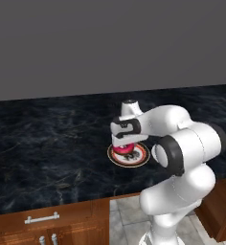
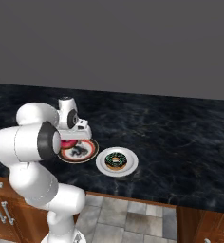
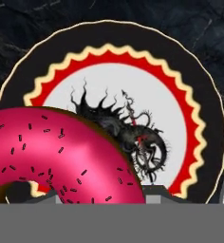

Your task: Place the pastries on the plates.

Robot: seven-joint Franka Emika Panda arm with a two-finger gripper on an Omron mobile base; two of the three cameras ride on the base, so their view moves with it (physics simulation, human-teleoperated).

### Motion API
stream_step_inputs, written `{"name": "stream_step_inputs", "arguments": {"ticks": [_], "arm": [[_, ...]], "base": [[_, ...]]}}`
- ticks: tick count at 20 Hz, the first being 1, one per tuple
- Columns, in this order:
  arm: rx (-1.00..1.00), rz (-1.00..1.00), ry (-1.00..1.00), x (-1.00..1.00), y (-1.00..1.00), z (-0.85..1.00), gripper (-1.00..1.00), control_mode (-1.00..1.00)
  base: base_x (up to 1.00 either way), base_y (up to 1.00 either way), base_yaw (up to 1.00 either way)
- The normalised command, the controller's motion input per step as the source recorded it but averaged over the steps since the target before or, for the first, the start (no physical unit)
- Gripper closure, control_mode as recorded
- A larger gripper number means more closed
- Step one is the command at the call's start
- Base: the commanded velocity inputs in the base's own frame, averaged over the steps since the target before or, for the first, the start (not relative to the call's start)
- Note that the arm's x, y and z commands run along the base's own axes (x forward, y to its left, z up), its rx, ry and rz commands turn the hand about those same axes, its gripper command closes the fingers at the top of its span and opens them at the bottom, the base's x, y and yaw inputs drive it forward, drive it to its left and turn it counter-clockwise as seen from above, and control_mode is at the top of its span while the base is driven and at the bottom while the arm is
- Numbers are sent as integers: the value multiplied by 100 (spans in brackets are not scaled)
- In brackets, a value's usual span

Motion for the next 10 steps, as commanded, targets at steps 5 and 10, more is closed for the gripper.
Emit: {"name": "stream_step_inputs", "arguments": {"ticks": [5, 10], "arm": [[-1, 0, 0, 27, -6, -38, 100, -100], [0, 0, 0, 17, -1, -21, 100, -100]], "base": [[0, 0, 0], [0, 0, 0]]}}
